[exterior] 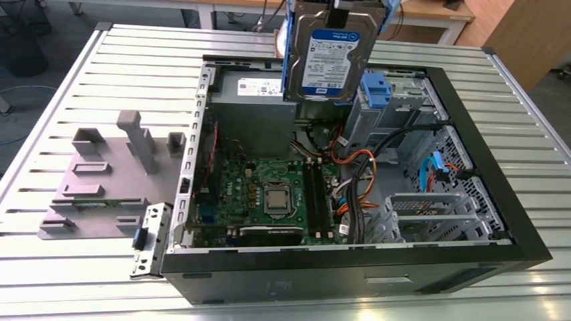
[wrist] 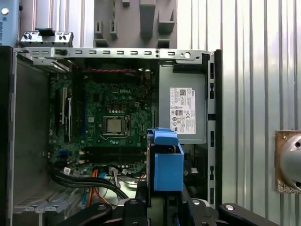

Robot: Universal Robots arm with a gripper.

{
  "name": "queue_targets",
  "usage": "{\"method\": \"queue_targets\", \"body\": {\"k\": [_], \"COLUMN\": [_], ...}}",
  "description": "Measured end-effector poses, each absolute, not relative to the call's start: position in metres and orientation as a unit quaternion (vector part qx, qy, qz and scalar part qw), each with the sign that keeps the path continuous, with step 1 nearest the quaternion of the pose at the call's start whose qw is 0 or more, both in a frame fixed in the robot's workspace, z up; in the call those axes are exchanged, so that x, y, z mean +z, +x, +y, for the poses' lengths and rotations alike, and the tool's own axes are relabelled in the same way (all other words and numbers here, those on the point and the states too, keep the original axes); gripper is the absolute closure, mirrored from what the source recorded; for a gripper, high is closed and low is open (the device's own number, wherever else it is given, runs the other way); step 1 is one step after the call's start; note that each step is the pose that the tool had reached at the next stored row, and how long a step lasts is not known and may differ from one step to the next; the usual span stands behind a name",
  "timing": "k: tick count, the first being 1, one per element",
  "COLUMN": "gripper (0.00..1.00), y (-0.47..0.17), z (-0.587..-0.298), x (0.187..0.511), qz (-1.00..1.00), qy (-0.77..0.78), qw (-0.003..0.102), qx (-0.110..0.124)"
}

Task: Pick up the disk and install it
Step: 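Pick up the disk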

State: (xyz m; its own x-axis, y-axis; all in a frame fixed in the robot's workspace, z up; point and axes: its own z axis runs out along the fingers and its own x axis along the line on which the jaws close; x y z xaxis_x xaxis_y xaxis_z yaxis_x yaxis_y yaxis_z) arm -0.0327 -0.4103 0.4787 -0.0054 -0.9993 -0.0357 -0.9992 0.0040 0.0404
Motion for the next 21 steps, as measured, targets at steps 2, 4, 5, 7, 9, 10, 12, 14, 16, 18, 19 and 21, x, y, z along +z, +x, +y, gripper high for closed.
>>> {"method": "queue_targets", "body": {"k": [2, 4, 5, 7, 9, 10, 12, 14, 16, 18, 19, 21], "gripper": [0.65, 0.65, 0.65, 0.65, 0.65, 0.65, 0.65, 0.65, 0.65, 0.65, 0.65, 0.65], "y": [-0.033, -0.033, -0.033, -0.033, -0.033, -0.033, -0.033, -0.033, -0.033, -0.033, -0.033, -0.033], "z": [-0.417, -0.424, -0.428, -0.435, -0.442, -0.445, -0.452, -0.459, -0.466, -0.473, -0.477, -0.483], "x": [0.479, 0.479, 0.479, 0.479, 0.479, 0.479, 0.479, 0.479, 0.479, 0.479, 0.479, 0.479], "qz": [-0.708, -0.709, -0.709, -0.709, -0.709, -0.709, -0.709, -0.709, -0.709, -0.709, -0.709, -0.709], "qy": [0.705, 0.705, 0.705, 0.705, 0.705, 0.705, 0.705, 0.705, 0.705, 0.705, 0.705, 0.705], "qw": [0.002, 0.002, 0.002, 0.002, 0.002, 0.002, 0.002, 0.002, 0.002, 0.002, 0.002, 0.002], "qx": [-0.027, -0.027, -0.027, -0.027, -0.027, -0.027, -0.027, -0.027, -0.027, -0.027, -0.027, -0.027]}}
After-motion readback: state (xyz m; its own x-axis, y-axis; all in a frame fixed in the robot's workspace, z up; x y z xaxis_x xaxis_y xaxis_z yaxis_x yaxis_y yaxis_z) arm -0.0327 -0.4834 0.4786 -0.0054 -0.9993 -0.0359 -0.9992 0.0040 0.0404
